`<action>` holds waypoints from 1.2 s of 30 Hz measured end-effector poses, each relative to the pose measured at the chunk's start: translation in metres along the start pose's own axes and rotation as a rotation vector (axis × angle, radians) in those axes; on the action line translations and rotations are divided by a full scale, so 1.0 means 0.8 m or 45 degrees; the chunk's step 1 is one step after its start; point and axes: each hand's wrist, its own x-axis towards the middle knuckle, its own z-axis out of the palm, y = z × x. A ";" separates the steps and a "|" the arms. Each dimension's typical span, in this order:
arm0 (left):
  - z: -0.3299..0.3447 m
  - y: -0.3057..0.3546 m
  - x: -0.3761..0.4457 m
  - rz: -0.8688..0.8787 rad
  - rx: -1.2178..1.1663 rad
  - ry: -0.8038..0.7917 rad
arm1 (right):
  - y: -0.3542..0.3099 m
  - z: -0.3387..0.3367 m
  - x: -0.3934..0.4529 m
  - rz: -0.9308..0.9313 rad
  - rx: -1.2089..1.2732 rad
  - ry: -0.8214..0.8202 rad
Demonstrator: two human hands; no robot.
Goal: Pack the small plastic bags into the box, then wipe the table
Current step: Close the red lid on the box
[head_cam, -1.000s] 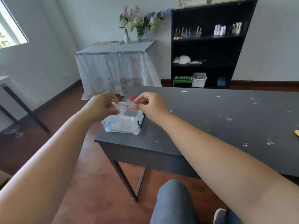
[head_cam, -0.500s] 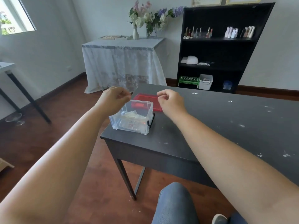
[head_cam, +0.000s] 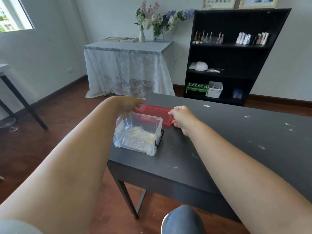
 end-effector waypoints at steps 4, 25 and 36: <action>-0.002 0.003 0.013 0.054 -0.236 0.057 | -0.010 0.000 0.003 -0.007 0.131 0.035; 0.052 -0.085 -0.126 0.575 -0.982 0.778 | 0.032 0.040 -0.125 -0.921 0.148 0.018; 0.090 -0.110 -0.121 0.553 -0.780 0.939 | 0.064 0.041 -0.134 -0.947 -0.148 -0.005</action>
